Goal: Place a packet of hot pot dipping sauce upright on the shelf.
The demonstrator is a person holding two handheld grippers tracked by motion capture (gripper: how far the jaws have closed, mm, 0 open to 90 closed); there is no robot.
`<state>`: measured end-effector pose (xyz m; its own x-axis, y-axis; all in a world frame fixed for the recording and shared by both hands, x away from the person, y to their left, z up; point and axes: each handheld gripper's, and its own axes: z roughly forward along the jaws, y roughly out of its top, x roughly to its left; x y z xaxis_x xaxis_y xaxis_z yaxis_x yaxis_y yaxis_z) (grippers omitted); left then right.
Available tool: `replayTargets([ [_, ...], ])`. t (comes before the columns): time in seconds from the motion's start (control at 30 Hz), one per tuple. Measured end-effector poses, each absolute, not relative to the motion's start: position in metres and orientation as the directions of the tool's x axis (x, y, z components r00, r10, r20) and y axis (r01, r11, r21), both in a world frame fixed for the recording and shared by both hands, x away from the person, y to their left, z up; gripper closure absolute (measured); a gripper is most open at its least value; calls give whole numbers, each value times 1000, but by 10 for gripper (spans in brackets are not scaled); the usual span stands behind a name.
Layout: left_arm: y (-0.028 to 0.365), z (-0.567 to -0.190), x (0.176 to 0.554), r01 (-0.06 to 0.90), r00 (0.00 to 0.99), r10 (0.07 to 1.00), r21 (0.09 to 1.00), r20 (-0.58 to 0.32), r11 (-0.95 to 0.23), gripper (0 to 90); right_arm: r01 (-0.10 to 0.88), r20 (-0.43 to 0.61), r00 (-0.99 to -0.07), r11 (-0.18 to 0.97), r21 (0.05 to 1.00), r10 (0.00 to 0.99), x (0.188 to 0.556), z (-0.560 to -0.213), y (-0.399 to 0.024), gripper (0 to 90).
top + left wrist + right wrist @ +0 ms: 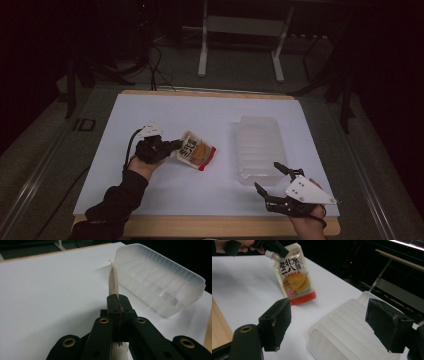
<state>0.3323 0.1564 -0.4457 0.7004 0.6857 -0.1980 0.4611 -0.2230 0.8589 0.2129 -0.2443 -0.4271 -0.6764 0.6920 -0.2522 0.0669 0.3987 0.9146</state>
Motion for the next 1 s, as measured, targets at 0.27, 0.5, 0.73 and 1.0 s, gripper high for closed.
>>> replayTargets([
  [0.27, 143, -431, 339, 405, 766, 625, 869, -153, -283, 900, 79, -233, -683, 387, 919, 692, 214, -426, -246, 221],
  [0.5, 132, -421, 338, 370, 800, 590, 865, -112, -337, 900, 73, -214, -685, 358, 931, 696, 215, -423, -249, 159],
  [0.73, 130, -402, 336, 345, 845, 527, 843, -89, -412, 900, 8, -242, -752, 375, 927, 614, 218, -420, -247, 128],
  [1.0, 134, -377, 329, 283, 890, 452, 845, -56, -453, 900, 144, -52, -862, 342, 929, 505, 227, -415, -247, 110],
])
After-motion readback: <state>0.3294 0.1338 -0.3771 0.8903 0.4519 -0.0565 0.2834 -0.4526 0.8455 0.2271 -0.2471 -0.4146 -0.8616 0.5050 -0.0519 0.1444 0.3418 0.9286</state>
